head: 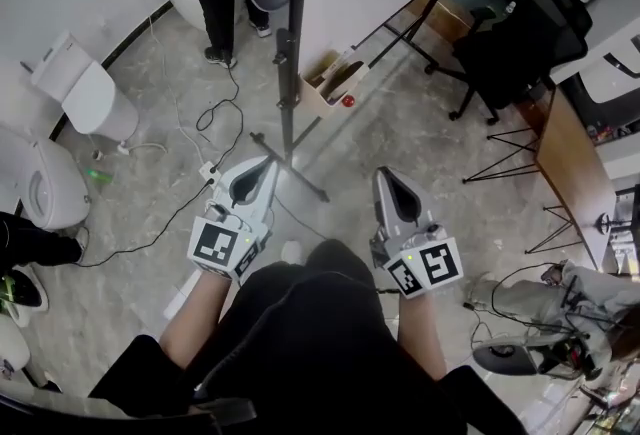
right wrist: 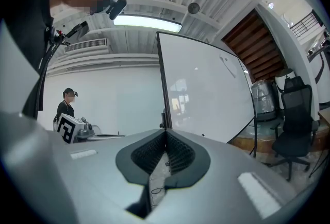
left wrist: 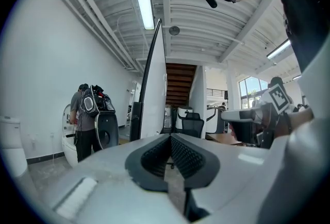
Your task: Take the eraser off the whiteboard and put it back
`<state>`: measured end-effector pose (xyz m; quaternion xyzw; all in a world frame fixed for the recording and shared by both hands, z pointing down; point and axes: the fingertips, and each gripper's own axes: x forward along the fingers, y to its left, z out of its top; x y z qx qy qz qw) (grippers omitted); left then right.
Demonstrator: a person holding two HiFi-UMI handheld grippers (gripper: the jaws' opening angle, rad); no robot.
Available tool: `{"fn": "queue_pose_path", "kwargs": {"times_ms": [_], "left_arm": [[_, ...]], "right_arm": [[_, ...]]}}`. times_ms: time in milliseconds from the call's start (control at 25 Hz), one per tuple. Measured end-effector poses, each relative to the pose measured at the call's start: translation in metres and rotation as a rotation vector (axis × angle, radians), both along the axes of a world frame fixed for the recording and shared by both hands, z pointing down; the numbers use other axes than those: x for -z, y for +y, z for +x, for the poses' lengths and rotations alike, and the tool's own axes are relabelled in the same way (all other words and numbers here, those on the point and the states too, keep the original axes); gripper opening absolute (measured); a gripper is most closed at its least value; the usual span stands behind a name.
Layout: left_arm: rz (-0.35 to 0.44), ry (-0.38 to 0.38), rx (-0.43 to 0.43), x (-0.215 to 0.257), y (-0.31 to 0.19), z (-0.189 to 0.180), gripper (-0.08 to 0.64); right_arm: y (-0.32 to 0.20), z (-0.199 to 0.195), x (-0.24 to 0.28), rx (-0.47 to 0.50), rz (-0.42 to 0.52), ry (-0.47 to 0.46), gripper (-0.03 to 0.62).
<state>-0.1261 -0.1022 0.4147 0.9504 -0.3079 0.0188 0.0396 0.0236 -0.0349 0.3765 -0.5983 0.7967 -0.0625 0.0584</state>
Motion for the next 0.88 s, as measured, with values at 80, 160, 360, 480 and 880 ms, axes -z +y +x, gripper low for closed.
{"fn": "queue_pose_path", "kwargs": {"times_ms": [80,160,360,480,880], "left_arm": [[0.001,-0.007,-0.011,0.0,-0.003,0.005,0.006],[-0.002,-0.009,-0.013,0.0,-0.006,0.01,0.006],[-0.002,-0.008,0.003,0.002,-0.016,0.023,0.006],[0.003,-0.007,0.024,0.005,-0.025,0.033,0.006],[0.009,-0.03,0.134,0.006,-0.072,0.051,0.006]], "right_arm": [[-0.004,0.004,0.002,-0.005,0.001,-0.002,0.009],[-0.007,0.009,0.003,-0.008,0.0,-0.004,0.009],[-0.023,0.02,0.0,0.017,-0.006,-0.008,0.009],[-0.039,0.029,-0.001,0.043,-0.007,-0.004,0.009],[-0.114,0.056,-0.013,0.137,-0.02,0.019,0.009]]}}
